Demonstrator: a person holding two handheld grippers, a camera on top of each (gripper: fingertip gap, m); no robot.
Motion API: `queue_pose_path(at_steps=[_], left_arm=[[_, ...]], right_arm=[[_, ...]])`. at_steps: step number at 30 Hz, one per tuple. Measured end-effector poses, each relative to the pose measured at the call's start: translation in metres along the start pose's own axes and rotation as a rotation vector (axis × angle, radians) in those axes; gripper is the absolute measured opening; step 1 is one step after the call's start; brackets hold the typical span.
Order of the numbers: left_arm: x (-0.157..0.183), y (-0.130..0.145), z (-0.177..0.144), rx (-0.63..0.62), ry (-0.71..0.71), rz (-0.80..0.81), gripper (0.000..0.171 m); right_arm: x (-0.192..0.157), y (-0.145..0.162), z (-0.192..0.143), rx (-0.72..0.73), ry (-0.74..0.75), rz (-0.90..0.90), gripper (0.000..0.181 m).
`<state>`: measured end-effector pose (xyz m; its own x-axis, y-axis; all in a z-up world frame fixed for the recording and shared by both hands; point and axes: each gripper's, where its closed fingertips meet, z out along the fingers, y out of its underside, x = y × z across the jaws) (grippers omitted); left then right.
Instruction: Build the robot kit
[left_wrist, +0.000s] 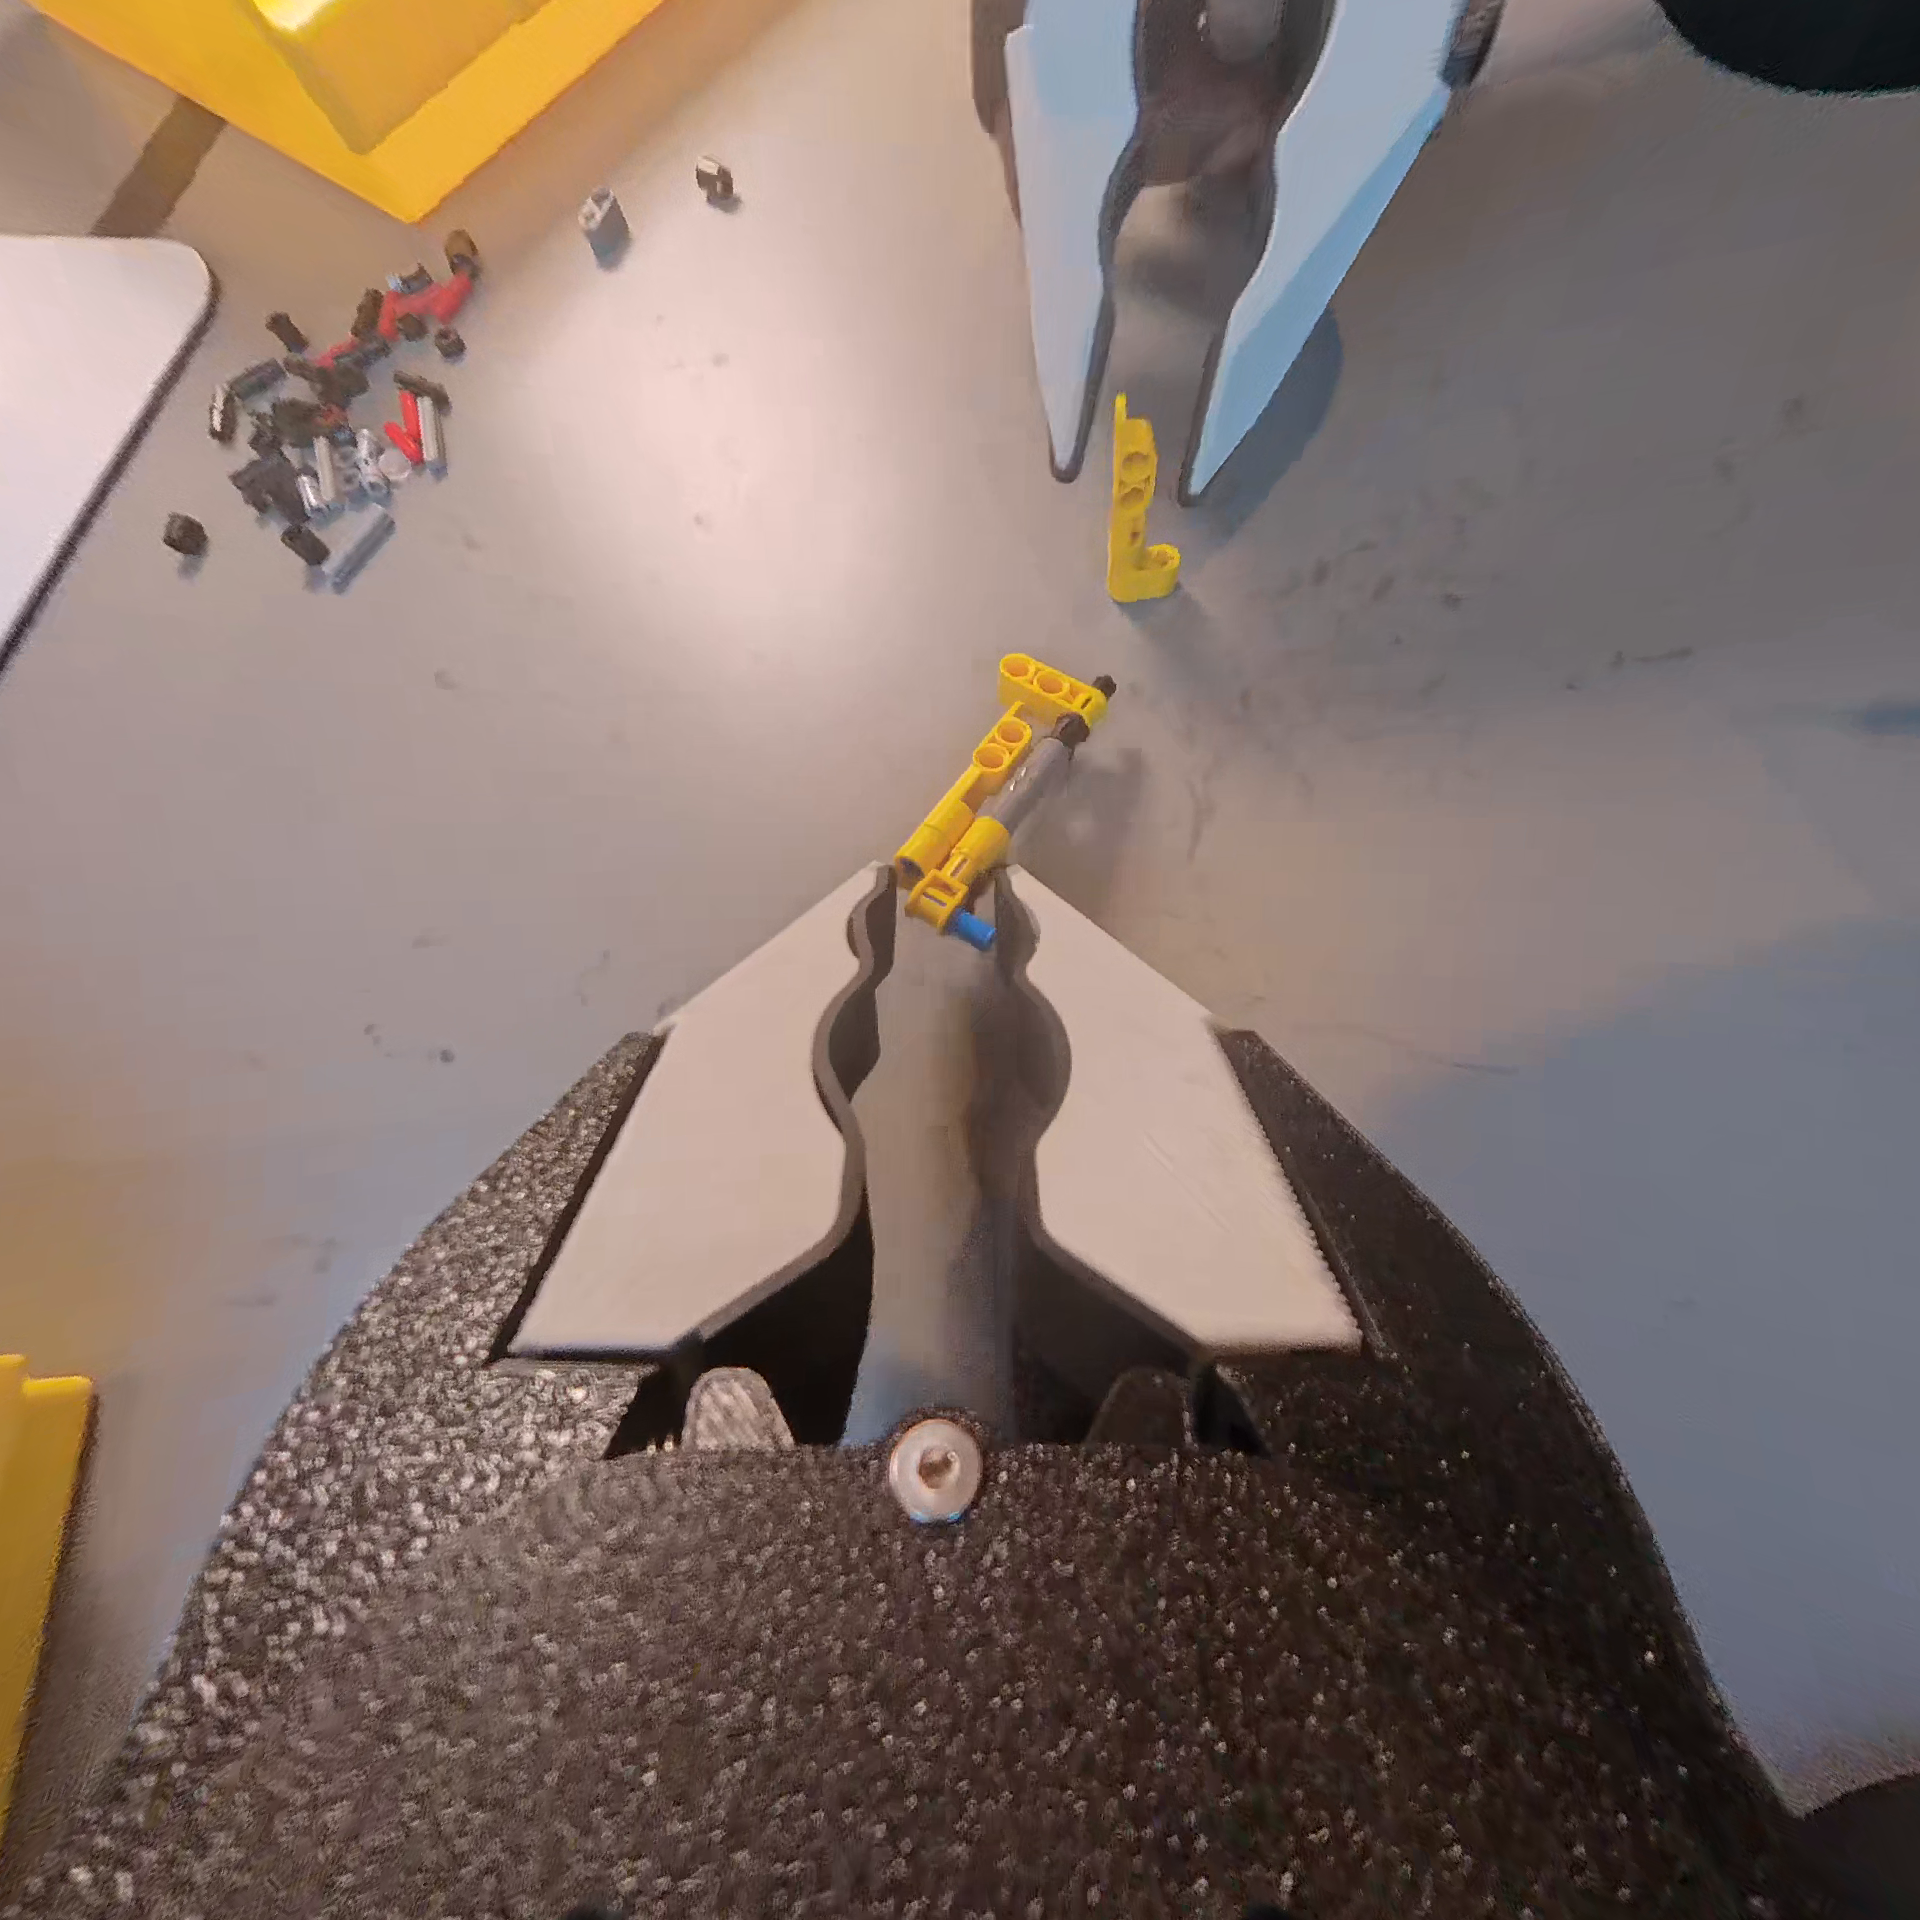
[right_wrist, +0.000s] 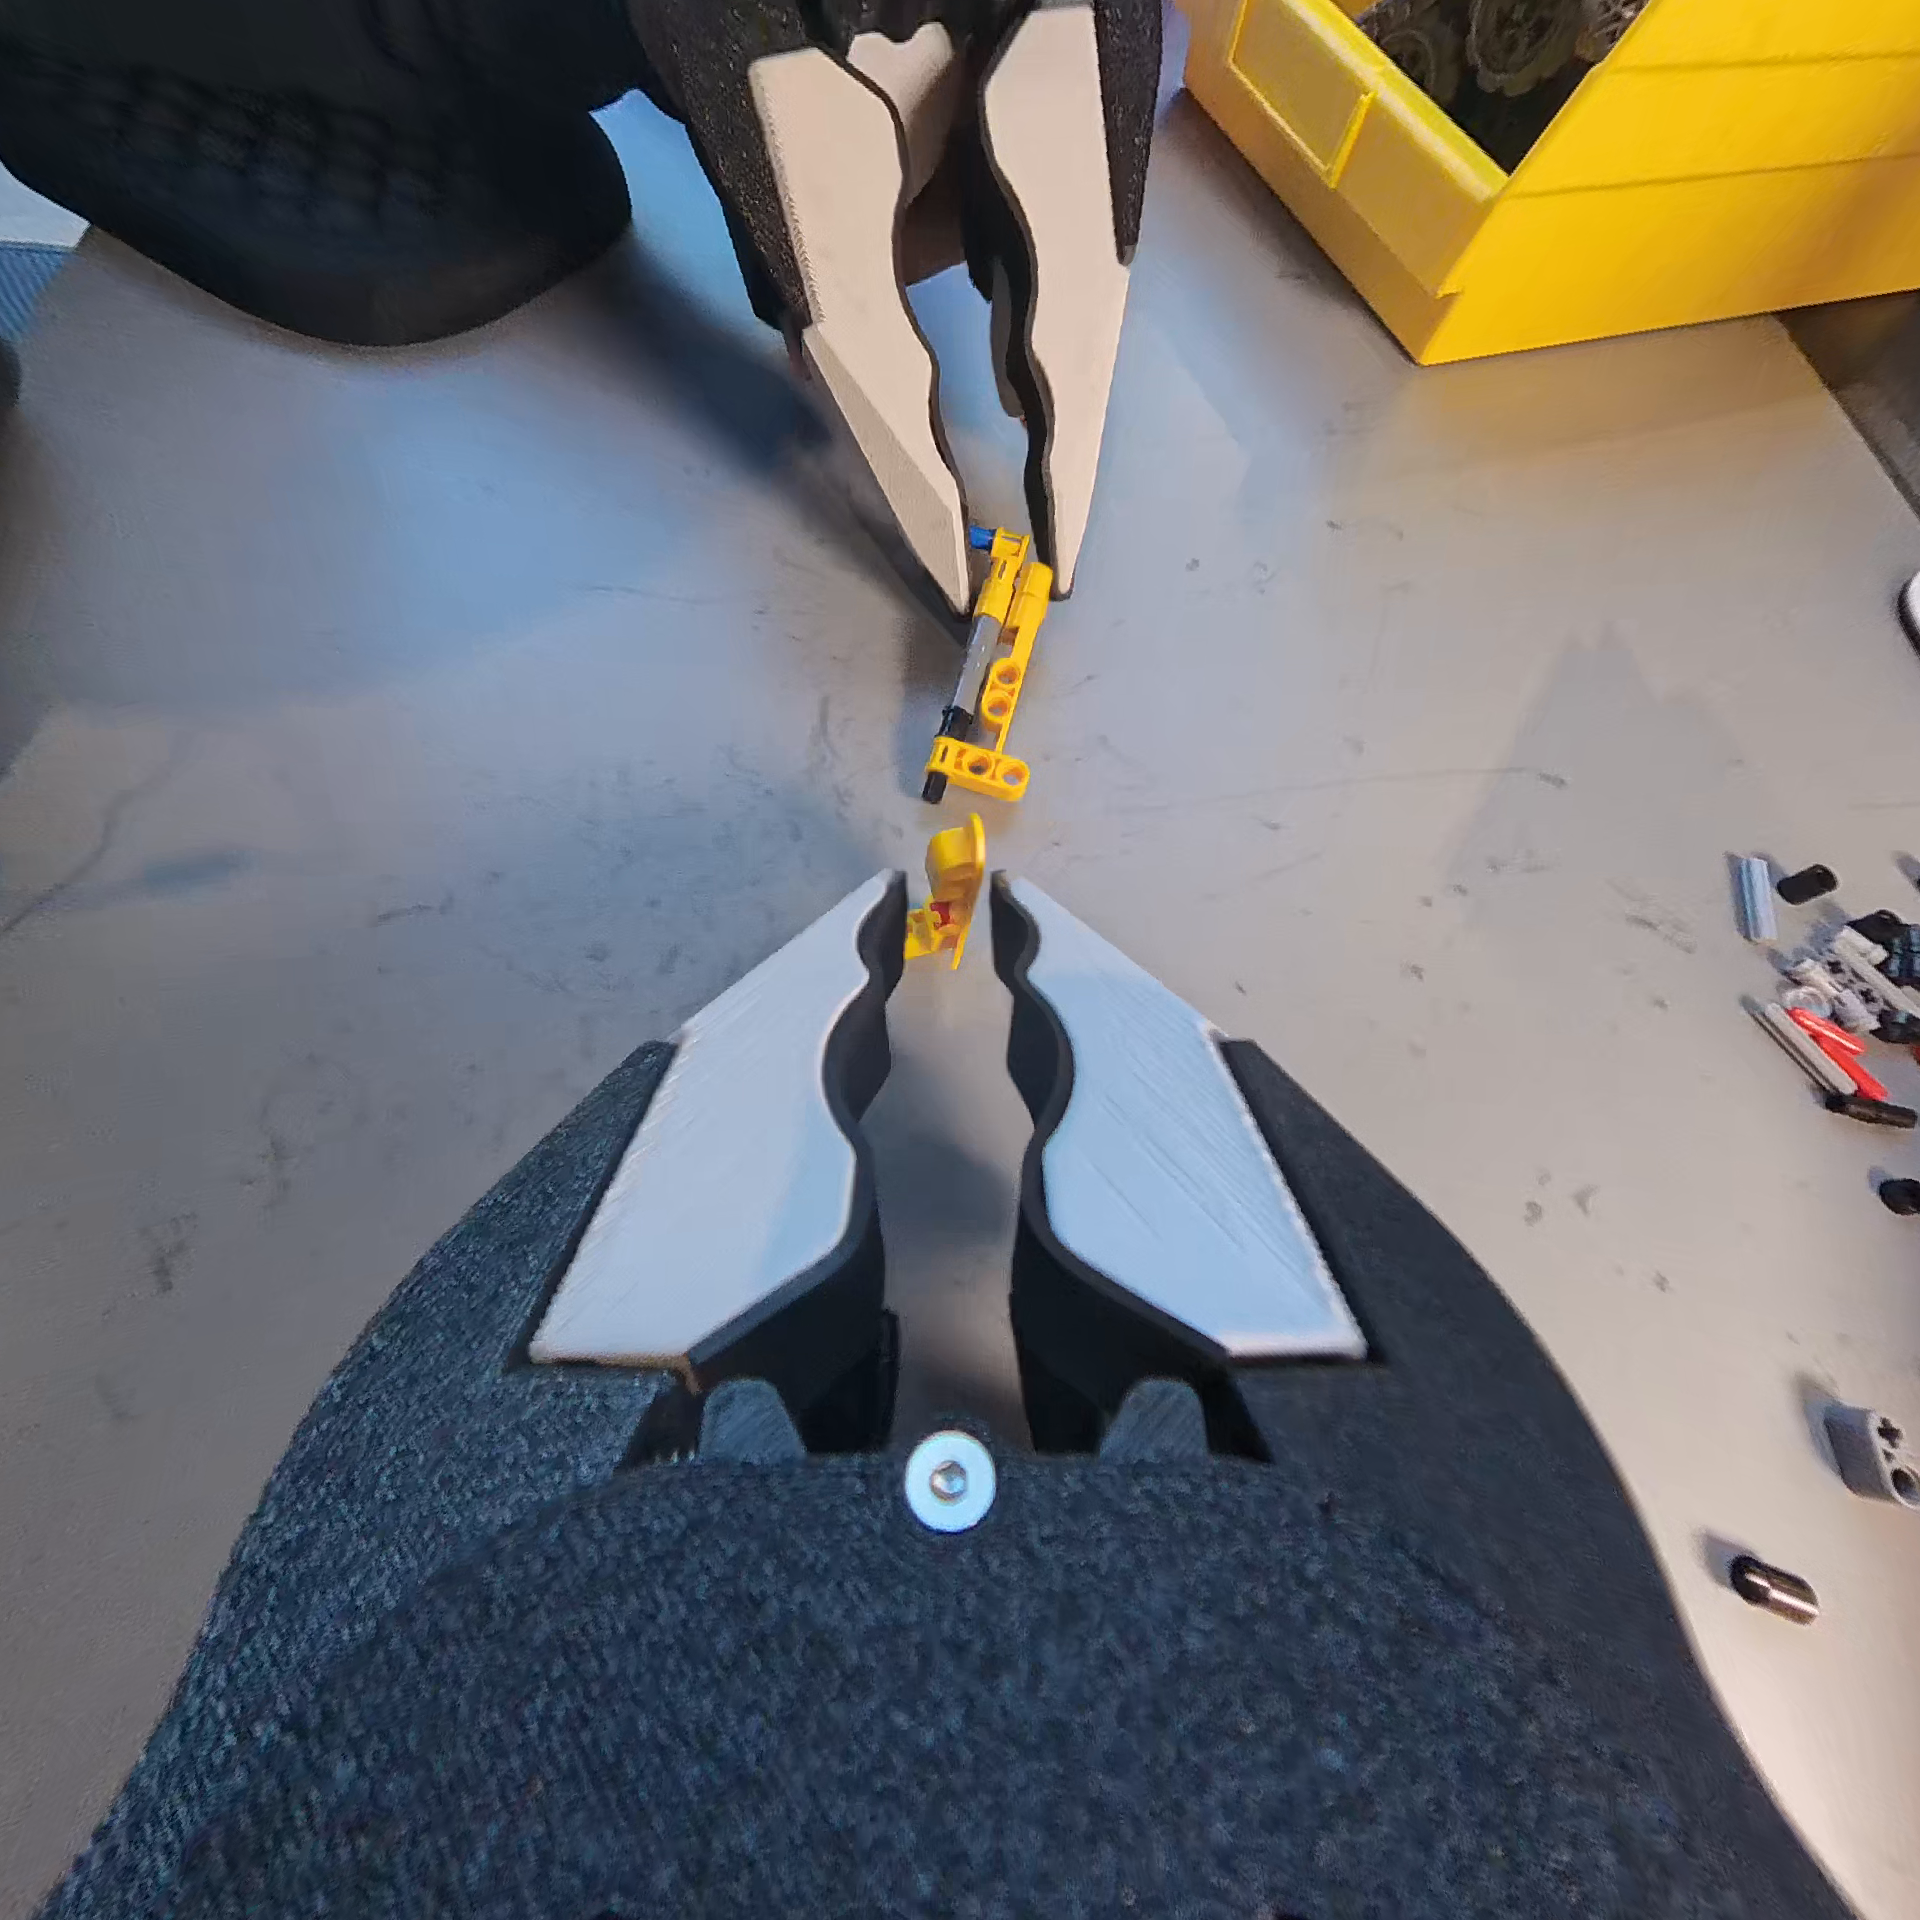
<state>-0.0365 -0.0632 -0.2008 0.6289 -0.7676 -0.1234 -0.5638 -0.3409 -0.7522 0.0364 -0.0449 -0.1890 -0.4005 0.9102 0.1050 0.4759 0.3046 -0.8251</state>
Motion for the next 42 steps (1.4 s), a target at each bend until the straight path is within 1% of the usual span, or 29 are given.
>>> queue_pose_path(at_steps=[2,4,6,8,11,13,14,15,16,17,18,19,21,22,23,24,25,27,29,30,31,32,34,37,42], left_arm=[[0.003,-0.008,-0.007,0.053,-0.009,0.066,0.017],[0.008,-0.022,-0.017,0.125,-0.027,0.169,0.017],[0.015,-0.041,-0.026,0.168,-0.092,0.326,0.017],[0.022,-0.062,-0.031,0.175,-0.182,0.513,0.018],[0.032,-0.088,-0.031,0.16,-0.278,0.728,0.018],[0.037,-0.1,-0.029,0.148,-0.31,0.828,0.018],[0.038,-0.105,-0.029,0.146,-0.315,0.853,0.018],[0.038,-0.109,-0.029,0.147,-0.318,0.86,0.018],[0.036,-0.115,-0.031,0.17,-0.318,0.838,0.015],[0.034,-0.123,-0.037,0.227,-0.313,0.774,0.013],[0.031,-0.131,-0.044,0.299,-0.282,0.671,0.017],[0.028,-0.136,-0.051,0.372,-0.23,0.535,0.02],[0.021,-0.143,-0.06,0.495,-0.073,0.196,0.028],[0.024,-0.144,-0.061,0.541,0.046,0.038,0.033],[0.027,-0.146,-0.062,0.577,0.146,-0.088,0.036],[0.028,-0.147,-0.062,0.607,0.202,-0.172,0.035],[0.03,-0.147,-0.06,0.626,0.234,-0.216,0.032],[0.038,-0.146,-0.052,0.61,0.264,-0.232,0.029],[0.042,-0.144,-0.041,0.548,0.238,-0.195,0.024],[0.043,-0.142,-0.035,0.516,0.213,-0.169,0.018],[0.043,-0.14,-0.031,0.492,0.19,-0.147,0.016],[0.042,-0.138,-0.027,0.474,0.174,-0.134,0.016],[0.044,-0.134,-0.022,0.448,0.19,-0.122,0.016],[0.049,-0.128,-0.02,0.456,0.252,-0.102,0.014],[0.056,-0.123,-0.017,0.491,0.343,-0.068,0.014]], right_arm=[[0.002,-0.005,-0.007,0.026,0.0,0.022,0.023],[0.008,-0.017,-0.02,0.088,0.004,0.064,0.028],[0.009,-0.034,-0.036,0.15,-0.014,0.106,0.032],[0.002,-0.05,-0.045,0.188,-0.076,0.145,0.032],[-0.015,-0.063,-0.045,0.17,-0.168,0.157,0.033],[-0.021,-0.061,-0.037,0.111,-0.172,0.124,0.032],[-0.022,-0.06,-0.034,0.086,-0.163,0.097,0.029],[-0.024,-0.06,-0.032,0.082,-0.164,0.071,0.019],[-0.023,-0.062,-0.032,0.097,-0.154,0.06,0.017],[-0.018,-0.064,-0.033,0.122,-0.127,0.046,0.016],[-0.016,-0.069,-0.036,0.176,-0.116,0.035,0.015],[-0.012,-0.074,-0.04,0.24,-0.099,0.038,0.015],[-0.006,-0.083,-0.048,0.382,-0.062,0.066,0.015],[-0.008,-0.089,-0.053,0.457,-0.059,0.074,0.015],[-0.009,-0.092,-0.055,0.508,-0.042,0.074,0.015],[-0.009,-0.092,-0.054,0.523,-0.02,0.067,0.015],[-0.011,-0.09,-0.051,0.516,-0.009,0.057,0.015],[-0.011,-0.089,-0.047,0.514,0.004,0.059,0.015],[-0.013,-0.086,-0.043,0.494,-0.017,0.072,0.015],[-0.012,-0.083,-0.041,0.474,-0.009,0.07,0.015],[-0.011,-0.081,-0.039,0.454,-0.004,0.07,0.015],[-0.01,-0.078,-0.037,0.432,0.003,0.071,0.015],[-0.01,-0.071,-0.034,0.369,0.017,0.059,0.016],[-0.015,-0.062,-0.035,0.278,0.013,0.01,0.02],[-0.02,-0.068,-0.05,0.23,-0.023,-0.045,0.022]])
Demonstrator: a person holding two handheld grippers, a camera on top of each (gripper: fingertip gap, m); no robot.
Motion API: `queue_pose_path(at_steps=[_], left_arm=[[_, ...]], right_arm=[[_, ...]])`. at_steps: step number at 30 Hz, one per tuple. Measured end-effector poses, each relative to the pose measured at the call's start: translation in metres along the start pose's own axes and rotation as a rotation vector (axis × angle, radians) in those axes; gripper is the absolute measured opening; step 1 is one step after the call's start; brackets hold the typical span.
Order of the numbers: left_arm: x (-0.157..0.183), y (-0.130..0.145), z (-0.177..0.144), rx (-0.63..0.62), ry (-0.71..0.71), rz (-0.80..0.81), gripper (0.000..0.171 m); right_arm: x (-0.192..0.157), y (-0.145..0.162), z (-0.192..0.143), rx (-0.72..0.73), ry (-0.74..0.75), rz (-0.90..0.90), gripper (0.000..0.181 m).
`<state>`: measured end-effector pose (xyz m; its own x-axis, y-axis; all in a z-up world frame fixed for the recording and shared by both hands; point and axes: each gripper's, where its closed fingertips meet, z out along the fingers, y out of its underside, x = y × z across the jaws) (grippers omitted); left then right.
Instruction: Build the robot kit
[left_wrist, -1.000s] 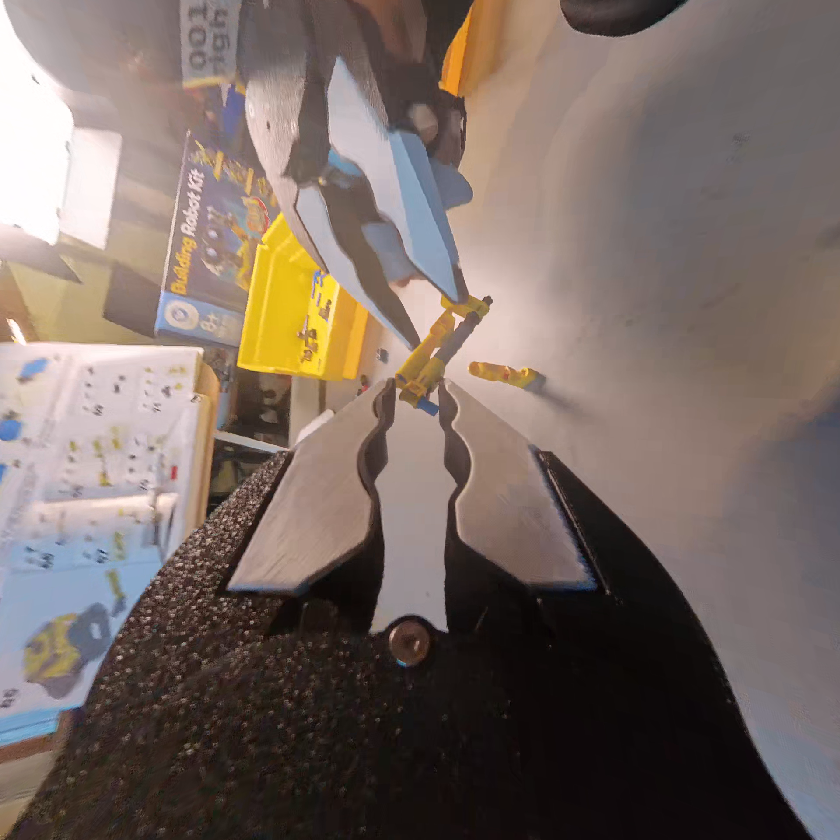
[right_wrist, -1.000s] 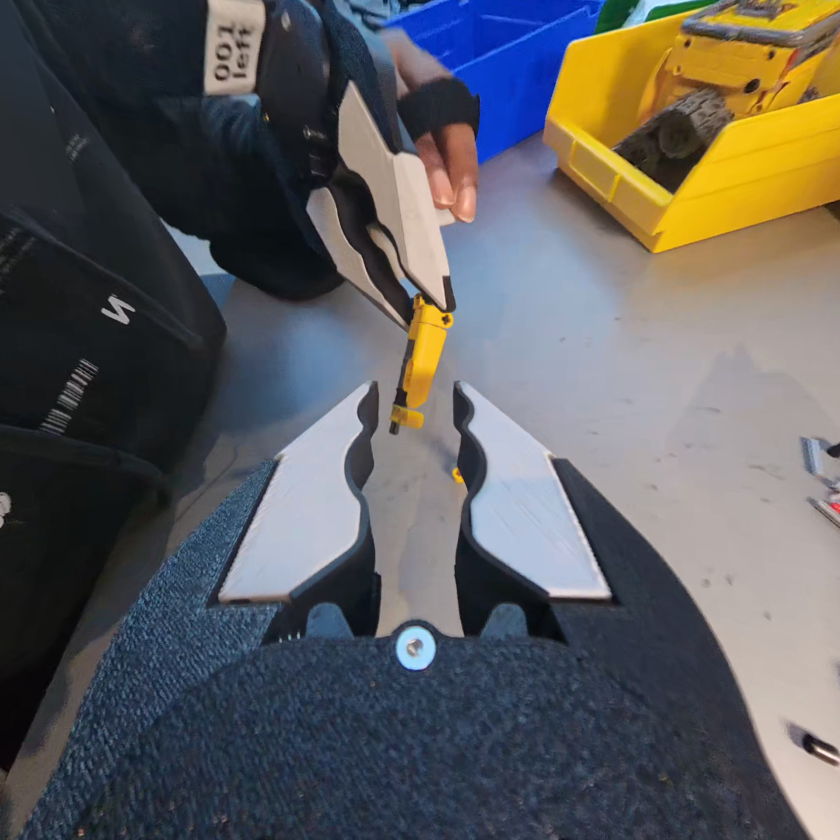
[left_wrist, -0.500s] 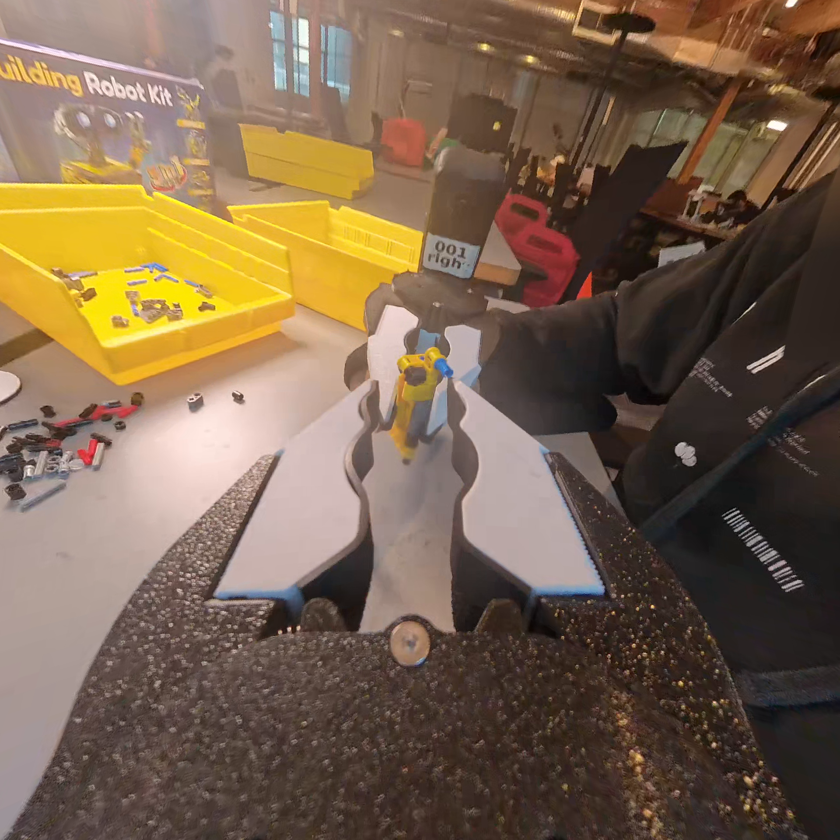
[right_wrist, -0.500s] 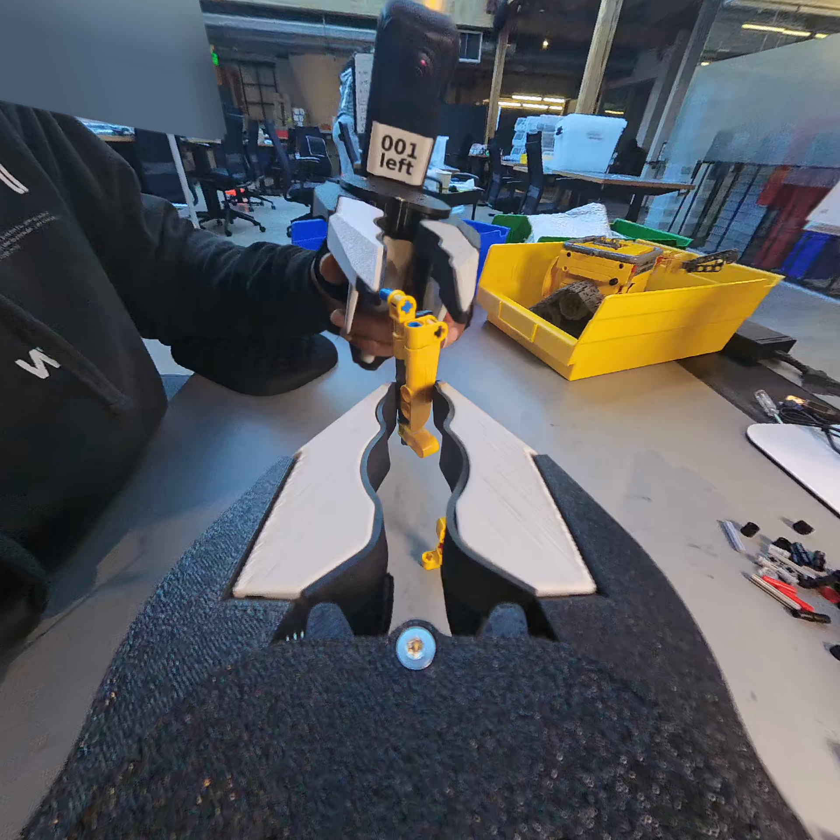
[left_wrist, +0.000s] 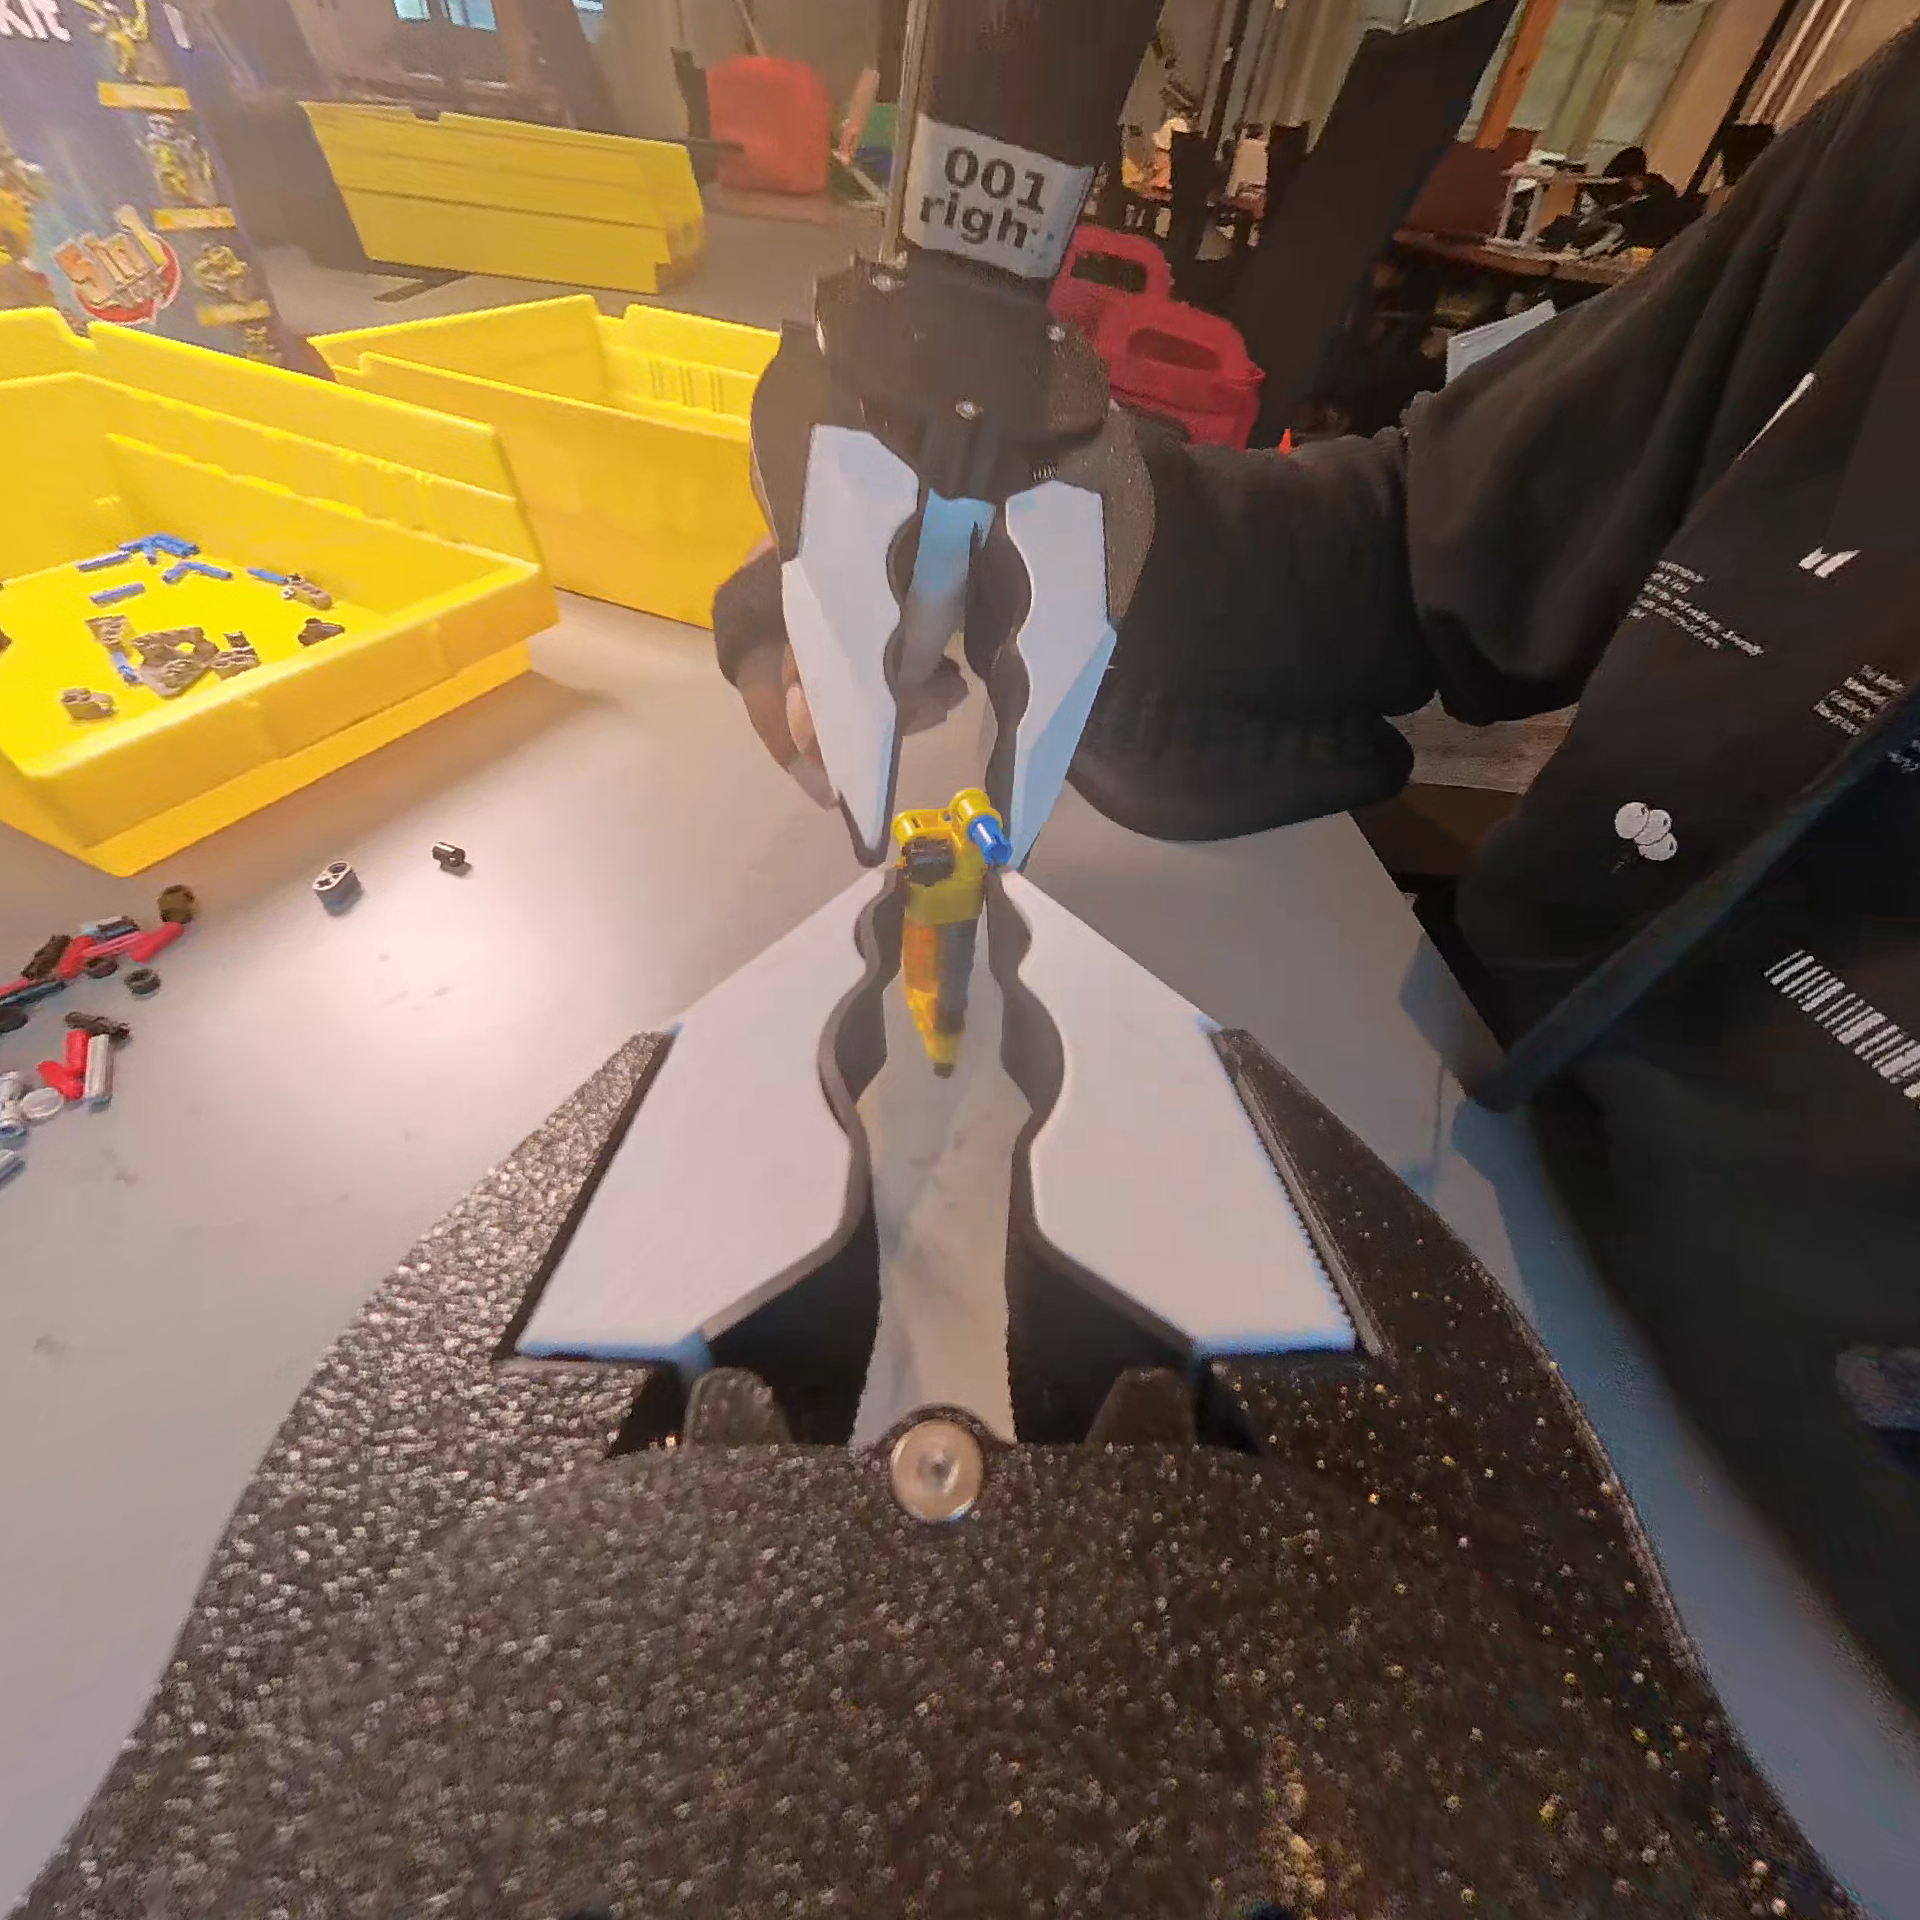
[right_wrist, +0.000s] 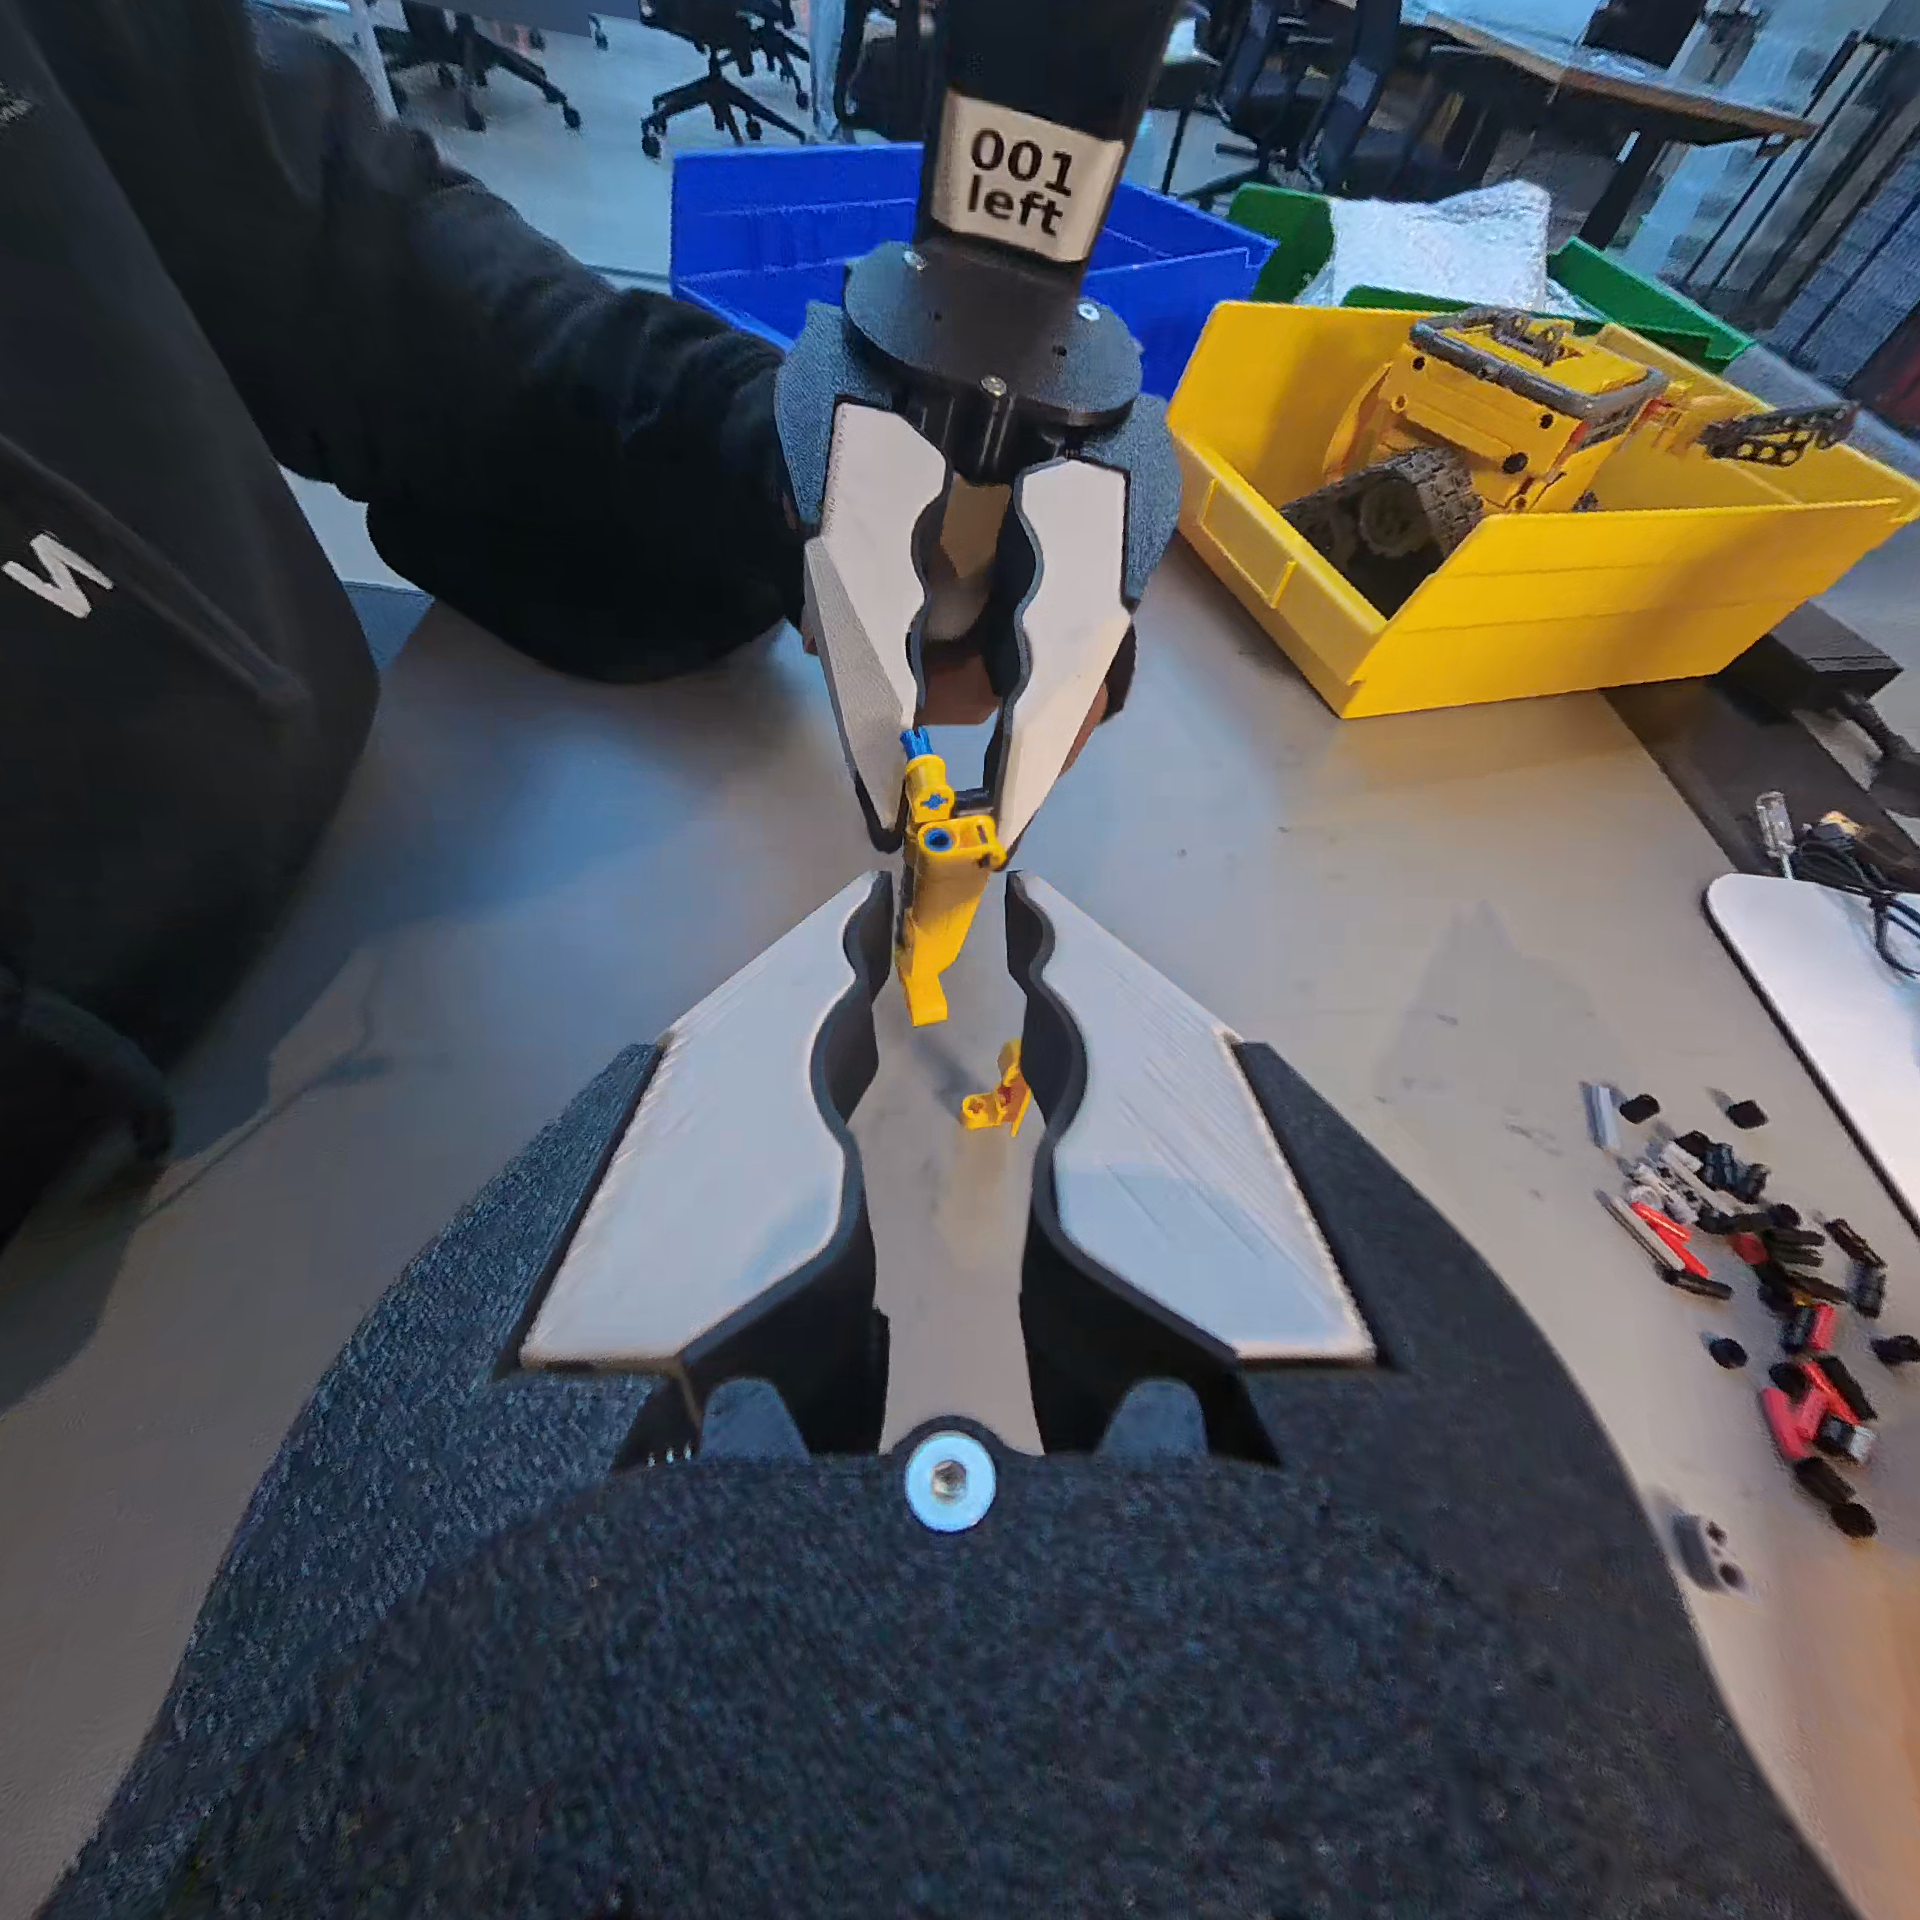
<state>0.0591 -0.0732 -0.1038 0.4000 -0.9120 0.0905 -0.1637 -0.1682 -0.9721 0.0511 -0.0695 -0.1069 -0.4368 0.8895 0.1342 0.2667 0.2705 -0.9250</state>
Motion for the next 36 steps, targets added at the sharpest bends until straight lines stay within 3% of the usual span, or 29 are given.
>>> queue_pose_path(at_steps=[12,15,20,25,36], left_arm=[[-0.011,0.012,0.008,-0.069,-0.038,0.019,0.015],[-0.02,0.019,0.004,-0.103,-0.067,-0.007,0.024],[-0.03,0.06,-0.004,-0.308,-0.094,-0.046,0.043],[-0.031,0.098,0.009,-0.529,-0.09,0.014,0.038],[-0.034,0.104,0.02,-0.534,-0.115,0.036,0.025]], right_arm=[[0.008,0.01,0.001,-0.286,-0.056,-0.111,0.015],[0.013,0.016,0.0,-0.327,-0.046,-0.119,0.015],[0.013,0.025,0.001,-0.318,-0.006,-0.113,0.015],[0.012,0.035,0.006,-0.311,0.004,-0.095,0.016],[0.014,0.045,0.012,-0.333,0.008,-0.074,0.016]])
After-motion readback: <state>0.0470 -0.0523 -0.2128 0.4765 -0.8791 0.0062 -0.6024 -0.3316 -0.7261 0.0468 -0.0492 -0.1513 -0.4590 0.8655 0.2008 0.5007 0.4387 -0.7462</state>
